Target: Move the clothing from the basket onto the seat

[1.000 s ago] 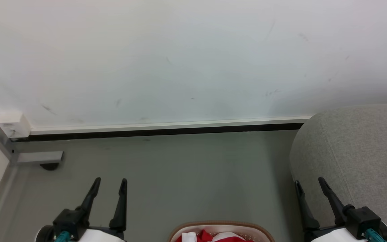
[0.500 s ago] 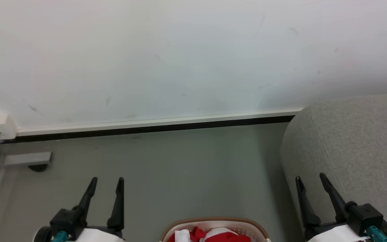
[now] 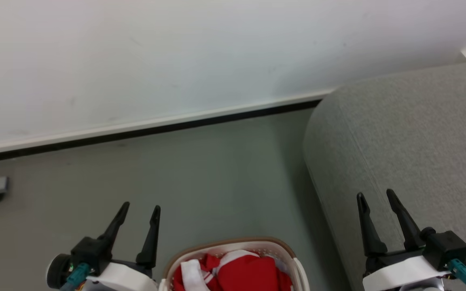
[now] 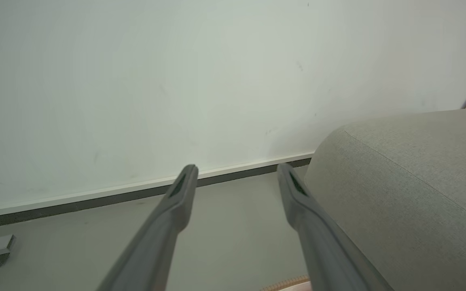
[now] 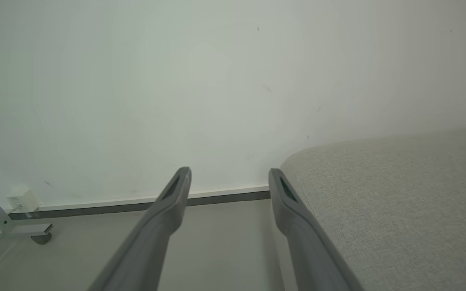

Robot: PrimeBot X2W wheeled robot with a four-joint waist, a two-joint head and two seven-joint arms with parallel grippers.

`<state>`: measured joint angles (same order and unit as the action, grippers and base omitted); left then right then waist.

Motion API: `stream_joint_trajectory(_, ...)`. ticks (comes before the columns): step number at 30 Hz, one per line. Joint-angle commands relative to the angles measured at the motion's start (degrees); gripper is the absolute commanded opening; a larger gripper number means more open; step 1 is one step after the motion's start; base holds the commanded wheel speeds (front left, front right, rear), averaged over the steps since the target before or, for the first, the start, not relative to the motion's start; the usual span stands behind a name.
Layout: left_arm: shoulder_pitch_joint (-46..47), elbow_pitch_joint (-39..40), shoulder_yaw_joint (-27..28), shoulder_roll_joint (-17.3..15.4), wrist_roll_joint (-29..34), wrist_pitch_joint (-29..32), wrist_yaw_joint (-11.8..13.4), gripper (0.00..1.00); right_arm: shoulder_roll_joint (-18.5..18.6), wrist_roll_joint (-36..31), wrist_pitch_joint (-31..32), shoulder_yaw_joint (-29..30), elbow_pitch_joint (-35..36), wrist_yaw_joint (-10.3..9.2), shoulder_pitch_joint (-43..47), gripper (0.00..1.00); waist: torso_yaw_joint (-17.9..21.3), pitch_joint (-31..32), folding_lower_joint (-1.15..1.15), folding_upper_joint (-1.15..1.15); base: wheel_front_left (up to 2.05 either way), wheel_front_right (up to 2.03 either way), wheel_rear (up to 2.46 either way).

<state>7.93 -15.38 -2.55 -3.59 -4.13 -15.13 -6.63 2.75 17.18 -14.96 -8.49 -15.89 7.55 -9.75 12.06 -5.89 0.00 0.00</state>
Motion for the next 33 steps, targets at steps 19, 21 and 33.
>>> stream_joint_trajectory(19,15.21,-30.88,-23.62,-9.02,-2.66,4.15,-0.83,1.00,0.04,3.58,-0.15,-0.10,4.80,-0.12,-4.75,1.00,11.94,-15.36,0.00,0.00,0.00,0.00,0.00)
stream_joint_trajectory(21,17.19,-33.68,-26.47,-9.59,-3.12,5.08,-0.84,1.00,0.06,4.15,-0.15,-0.21,5.25,-0.12,-5.29,1.00,12.59,-16.85,0.00,0.00,0.00,0.00,0.00)
stream_joint_trajectory(33,25.23,-44.64,-42.31,-12.19,-7.80,11.67,-0.85,1.00,0.06,6.39,-0.15,0.75,7.67,-0.12,-7.44,1.00,16.09,-24.72,0.00,0.00,0.00,0.00,0.00)
